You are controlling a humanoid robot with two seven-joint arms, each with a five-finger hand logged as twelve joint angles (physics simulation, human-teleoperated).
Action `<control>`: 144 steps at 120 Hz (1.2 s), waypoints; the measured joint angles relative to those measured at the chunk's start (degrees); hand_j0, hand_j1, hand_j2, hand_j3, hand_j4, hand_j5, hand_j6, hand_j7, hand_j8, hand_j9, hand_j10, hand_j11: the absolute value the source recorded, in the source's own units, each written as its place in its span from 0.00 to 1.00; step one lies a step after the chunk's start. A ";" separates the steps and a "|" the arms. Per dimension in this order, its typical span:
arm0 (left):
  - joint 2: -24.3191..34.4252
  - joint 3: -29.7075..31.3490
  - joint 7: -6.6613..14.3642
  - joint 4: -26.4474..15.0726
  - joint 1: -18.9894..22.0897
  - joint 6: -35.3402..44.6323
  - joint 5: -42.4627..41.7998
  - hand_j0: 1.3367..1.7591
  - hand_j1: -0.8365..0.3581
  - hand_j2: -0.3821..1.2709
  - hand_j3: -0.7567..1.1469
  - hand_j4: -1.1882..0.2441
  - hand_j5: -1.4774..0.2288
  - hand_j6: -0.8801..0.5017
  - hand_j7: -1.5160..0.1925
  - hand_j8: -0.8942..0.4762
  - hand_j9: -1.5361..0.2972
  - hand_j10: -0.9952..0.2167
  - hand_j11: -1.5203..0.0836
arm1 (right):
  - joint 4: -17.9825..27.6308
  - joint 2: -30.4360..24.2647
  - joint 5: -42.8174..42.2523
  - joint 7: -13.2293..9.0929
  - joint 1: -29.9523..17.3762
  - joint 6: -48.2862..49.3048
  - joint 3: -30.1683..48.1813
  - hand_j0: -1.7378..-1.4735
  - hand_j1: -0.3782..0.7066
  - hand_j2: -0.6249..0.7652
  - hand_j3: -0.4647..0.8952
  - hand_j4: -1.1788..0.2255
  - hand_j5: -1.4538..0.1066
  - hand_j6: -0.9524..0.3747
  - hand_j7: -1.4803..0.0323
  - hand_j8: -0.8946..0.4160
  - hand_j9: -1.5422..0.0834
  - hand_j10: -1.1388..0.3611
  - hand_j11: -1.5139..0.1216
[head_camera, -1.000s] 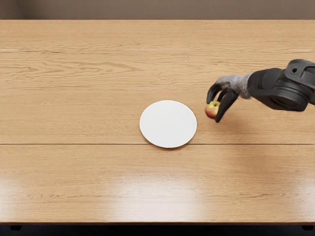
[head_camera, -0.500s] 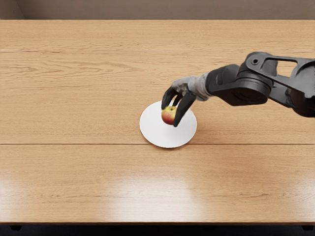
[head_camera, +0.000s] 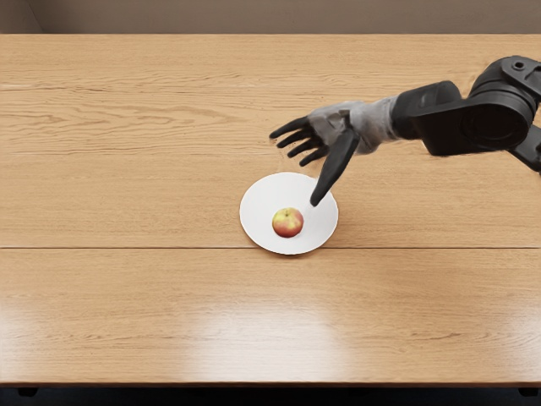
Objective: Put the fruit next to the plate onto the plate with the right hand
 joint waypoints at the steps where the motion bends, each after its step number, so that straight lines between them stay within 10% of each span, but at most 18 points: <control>1: 0.00 0.00 0.00 0.00 0.00 0.00 0.00 0.76 0.76 0.26 0.40 0.67 0.69 0.47 0.71 0.48 0.67 0.63 0.76 | 0.06 -0.44 0.79 0.00 -0.42 0.69 0.75 0.30 0.16 0.47 0.34 0.75 0.82 0.65 0.87 0.61 0.84 0.67 0.82; 38: 0.00 -0.01 0.00 0.00 0.00 0.01 0.00 0.76 0.76 0.26 0.40 0.67 0.69 0.47 0.71 0.48 0.67 0.63 0.76 | 3.44 -12.12 22.81 0.00 -28.89 14.30 27.17 0.30 0.09 0.45 0.34 0.79 0.88 0.68 0.92 0.64 0.90 0.72 0.87; 67: 0.00 -0.01 0.00 0.00 0.00 0.00 0.00 0.76 0.76 0.26 0.40 0.67 0.69 0.47 0.71 0.48 0.67 0.63 0.76 | 3.52 -18.96 35.58 0.00 -42.62 15.08 32.66 0.30 0.08 0.45 0.34 0.81 0.89 0.68 0.94 0.65 0.91 0.73 0.89; 144: 0.00 0.07 -0.01 -0.09 0.35 -0.08 0.01 0.76 0.76 0.26 0.40 0.67 0.69 0.47 0.71 0.48 0.67 0.63 0.76 | 5.23 -23.60 40.62 0.00 -46.34 15.17 32.07 0.30 0.07 0.44 0.34 0.81 0.90 0.69 0.94 0.65 0.92 0.73 0.89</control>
